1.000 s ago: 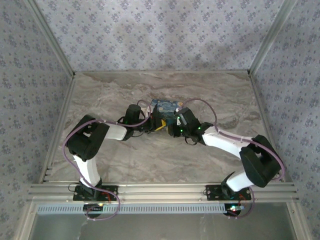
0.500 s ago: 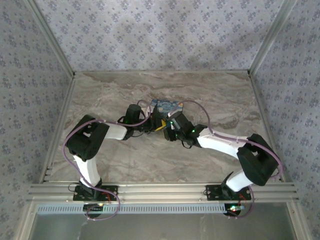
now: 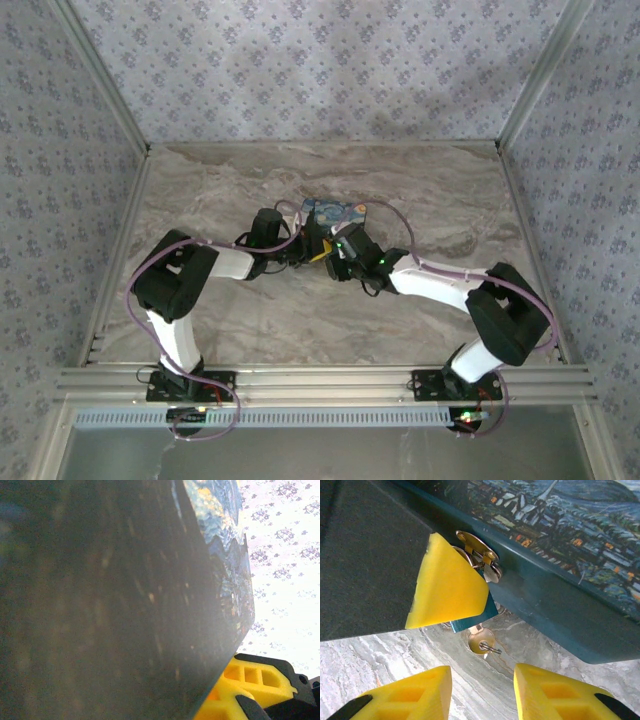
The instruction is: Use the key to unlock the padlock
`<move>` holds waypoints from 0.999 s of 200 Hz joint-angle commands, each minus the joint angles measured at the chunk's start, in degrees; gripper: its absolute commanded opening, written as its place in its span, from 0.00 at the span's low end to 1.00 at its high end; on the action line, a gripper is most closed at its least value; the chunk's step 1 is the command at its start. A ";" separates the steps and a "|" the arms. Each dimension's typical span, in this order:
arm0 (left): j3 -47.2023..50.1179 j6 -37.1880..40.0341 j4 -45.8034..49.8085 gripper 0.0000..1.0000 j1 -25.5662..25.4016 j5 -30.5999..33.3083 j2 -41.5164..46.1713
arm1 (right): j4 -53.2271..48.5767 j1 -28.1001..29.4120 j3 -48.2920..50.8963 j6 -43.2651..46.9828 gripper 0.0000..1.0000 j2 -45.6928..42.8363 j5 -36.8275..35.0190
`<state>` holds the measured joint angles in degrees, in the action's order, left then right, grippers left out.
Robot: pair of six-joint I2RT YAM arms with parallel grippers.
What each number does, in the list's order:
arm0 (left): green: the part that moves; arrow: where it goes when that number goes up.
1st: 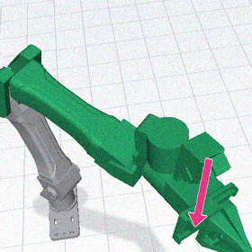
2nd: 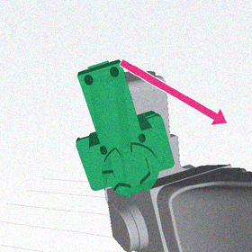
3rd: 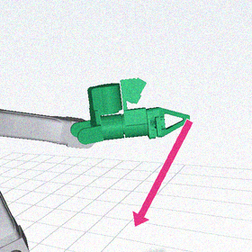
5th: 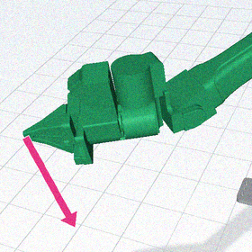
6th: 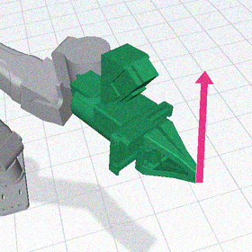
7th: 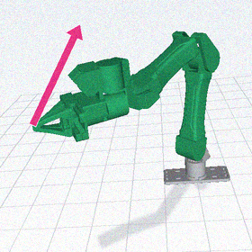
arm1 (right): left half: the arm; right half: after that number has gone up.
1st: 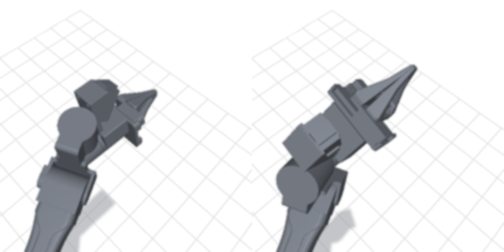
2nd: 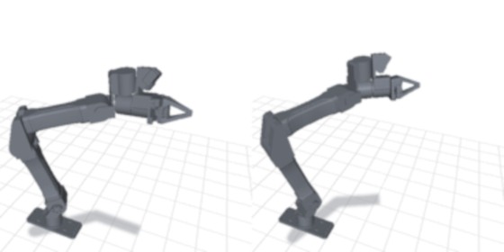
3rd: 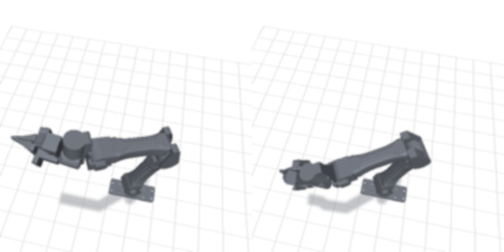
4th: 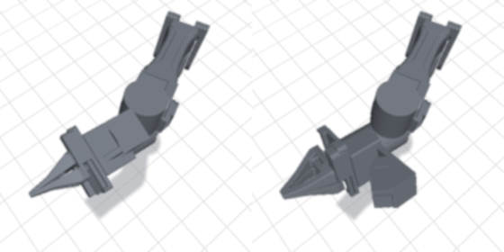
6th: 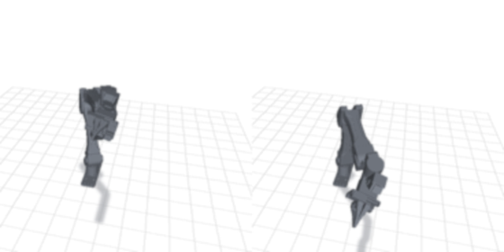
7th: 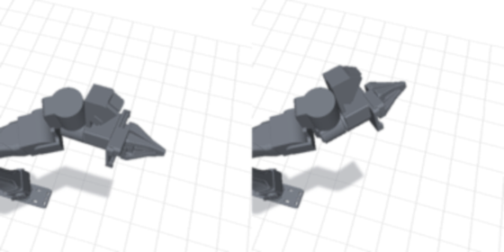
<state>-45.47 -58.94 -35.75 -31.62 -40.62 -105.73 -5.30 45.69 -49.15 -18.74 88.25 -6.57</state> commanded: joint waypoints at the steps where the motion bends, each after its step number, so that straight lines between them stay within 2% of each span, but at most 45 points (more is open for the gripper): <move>1: -2.07 0.42 -1.21 0.00 0.08 -1.57 1.67 | 0.58 -0.13 -1.82 1.64 0.42 0.17 -0.92; 97: -2.78 -0.27 -1.32 0.00 0.26 -2.70 1.32 | 1.87 -2.19 -2.65 2.90 0.45 -1.16 3.92; 167: -2.93 -0.39 -1.25 0.00 0.40 -2.97 1.41 | -0.95 -1.27 -5.41 5.95 0.42 2.42 0.21; 200: -3.04 -0.30 -1.12 0.00 0.42 -3.06 1.49 | -2.30 -0.13 -6.62 6.86 0.45 4.20 -1.99</move>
<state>-46.46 -59.16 -35.75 -31.46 -41.36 -105.73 -5.32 44.51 -53.74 -13.63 90.89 -5.69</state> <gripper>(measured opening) 0.084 0.438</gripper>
